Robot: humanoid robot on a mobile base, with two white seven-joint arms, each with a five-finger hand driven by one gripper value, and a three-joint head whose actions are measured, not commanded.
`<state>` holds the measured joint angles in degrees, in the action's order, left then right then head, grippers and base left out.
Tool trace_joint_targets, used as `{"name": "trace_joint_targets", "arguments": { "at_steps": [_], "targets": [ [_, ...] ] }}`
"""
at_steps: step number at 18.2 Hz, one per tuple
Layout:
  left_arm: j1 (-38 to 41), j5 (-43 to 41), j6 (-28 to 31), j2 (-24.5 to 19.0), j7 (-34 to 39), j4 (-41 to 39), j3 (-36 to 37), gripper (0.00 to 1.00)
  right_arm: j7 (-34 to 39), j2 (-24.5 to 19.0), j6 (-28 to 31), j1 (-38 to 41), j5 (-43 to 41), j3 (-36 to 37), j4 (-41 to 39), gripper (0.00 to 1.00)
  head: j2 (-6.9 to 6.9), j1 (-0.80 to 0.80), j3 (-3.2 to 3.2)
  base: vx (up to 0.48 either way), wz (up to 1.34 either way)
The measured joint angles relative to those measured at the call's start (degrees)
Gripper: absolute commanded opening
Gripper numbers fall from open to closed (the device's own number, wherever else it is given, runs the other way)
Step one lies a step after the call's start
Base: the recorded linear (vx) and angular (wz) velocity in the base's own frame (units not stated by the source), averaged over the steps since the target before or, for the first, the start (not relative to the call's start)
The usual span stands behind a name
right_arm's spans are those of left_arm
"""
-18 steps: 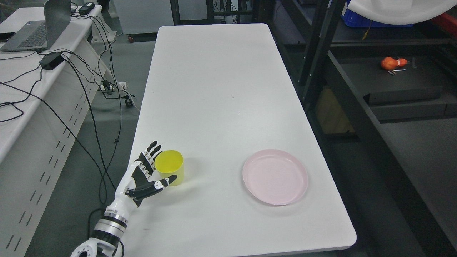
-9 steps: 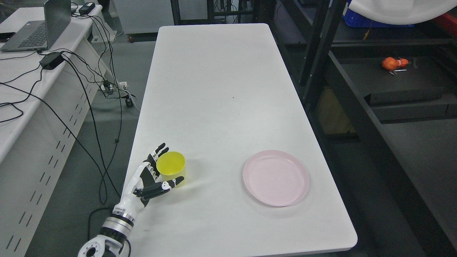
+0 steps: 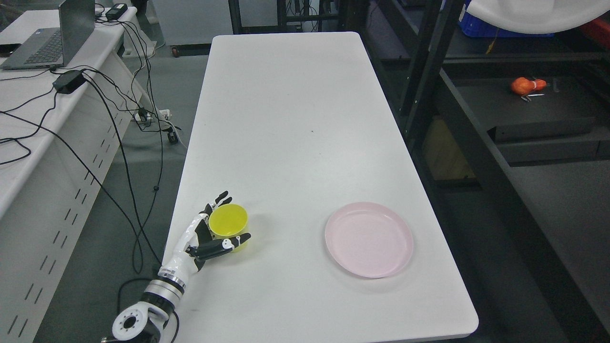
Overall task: Place yellow IKEA cup on middle right shelf
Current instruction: 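Close the left hand fingers around the yellow cup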
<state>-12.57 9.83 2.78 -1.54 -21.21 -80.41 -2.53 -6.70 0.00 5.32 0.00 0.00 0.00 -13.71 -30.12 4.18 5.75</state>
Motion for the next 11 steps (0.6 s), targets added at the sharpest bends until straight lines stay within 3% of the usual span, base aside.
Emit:
{"name": "trace_joint_targets", "arguments": {
  "at_steps": [3,8,11],
  "targets": [
    [-0.7,-0.4,0.0,-0.2,0.0,1.8,0.6,0.65,0.0,0.0,0.0,0.0,0.0,0.0,0.0,0.99,0.00,0.00,0.00,0.001,0.01],
    [-1.1,-0.3,-1.3,0.4,-0.4,4.1,0.5,0.01,0.0,0.0,0.0,0.0,0.0,0.0,0.0,0.99,0.00,0.00,0.00,0.006,0.04],
    [-0.6,0.6,-5.0,0.7,-0.5,5.1,-0.7,0.00,0.0,0.0,0.0,0.0,0.0,0.0,0.0,0.99,0.00,0.00,0.00,-0.003,-0.03]
  ]
}}
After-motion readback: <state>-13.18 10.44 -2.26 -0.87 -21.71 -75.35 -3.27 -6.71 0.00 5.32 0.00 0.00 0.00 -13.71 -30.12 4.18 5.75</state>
